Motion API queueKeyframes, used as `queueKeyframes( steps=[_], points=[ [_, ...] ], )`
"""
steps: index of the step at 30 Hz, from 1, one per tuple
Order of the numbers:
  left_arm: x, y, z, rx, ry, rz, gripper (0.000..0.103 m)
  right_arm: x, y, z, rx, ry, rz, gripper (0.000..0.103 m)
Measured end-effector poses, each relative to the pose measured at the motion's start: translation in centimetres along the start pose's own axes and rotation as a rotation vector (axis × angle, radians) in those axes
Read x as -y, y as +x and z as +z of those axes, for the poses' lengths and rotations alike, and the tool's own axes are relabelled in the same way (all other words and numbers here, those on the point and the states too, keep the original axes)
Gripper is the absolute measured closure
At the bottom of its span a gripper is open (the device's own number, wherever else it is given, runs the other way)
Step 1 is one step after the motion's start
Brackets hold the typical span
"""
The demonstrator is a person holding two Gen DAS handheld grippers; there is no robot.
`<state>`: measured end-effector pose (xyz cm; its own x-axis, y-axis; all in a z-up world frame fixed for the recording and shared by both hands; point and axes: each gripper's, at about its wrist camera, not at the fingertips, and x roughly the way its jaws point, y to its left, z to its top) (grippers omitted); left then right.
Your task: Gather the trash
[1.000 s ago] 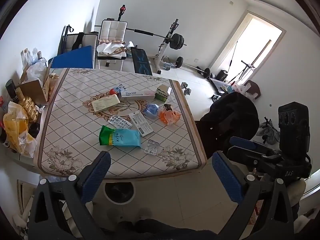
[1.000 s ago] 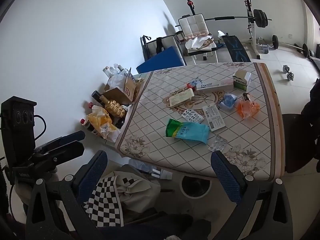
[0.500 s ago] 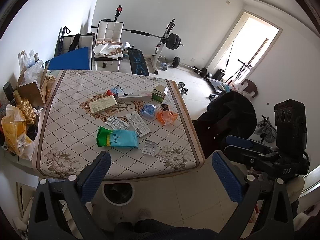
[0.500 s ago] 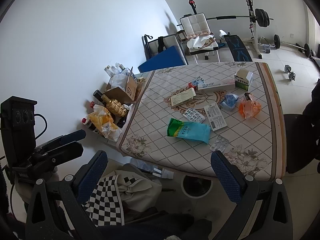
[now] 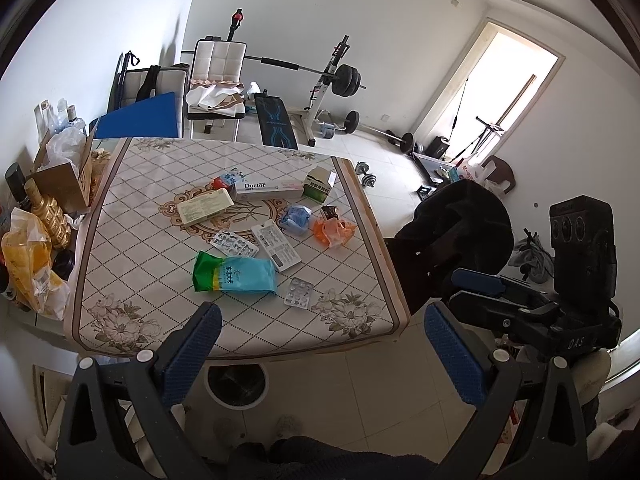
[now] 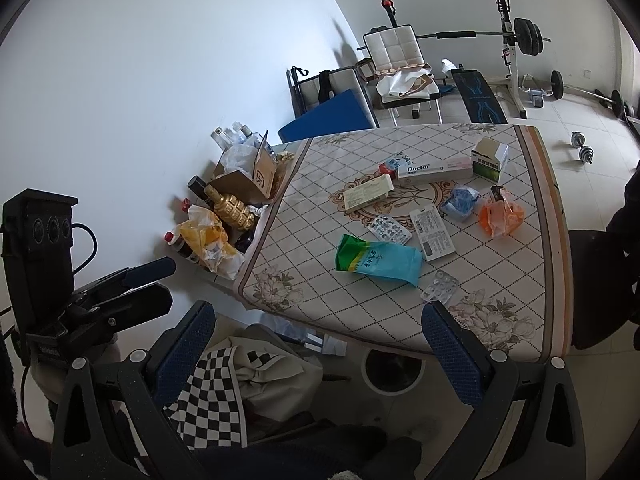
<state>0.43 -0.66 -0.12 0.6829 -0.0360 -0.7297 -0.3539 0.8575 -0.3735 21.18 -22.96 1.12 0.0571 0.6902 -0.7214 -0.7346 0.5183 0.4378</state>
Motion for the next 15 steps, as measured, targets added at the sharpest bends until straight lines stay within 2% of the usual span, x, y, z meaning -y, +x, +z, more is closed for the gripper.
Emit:
queueKeyframes(
  steps=[15],
  points=[
    [0.00, 0.09, -0.08, -0.001, 0.000, 0.004, 0.000, -0.34, 0.27, -0.21, -0.004, -0.007, -0.004, 0.000]
  ],
)
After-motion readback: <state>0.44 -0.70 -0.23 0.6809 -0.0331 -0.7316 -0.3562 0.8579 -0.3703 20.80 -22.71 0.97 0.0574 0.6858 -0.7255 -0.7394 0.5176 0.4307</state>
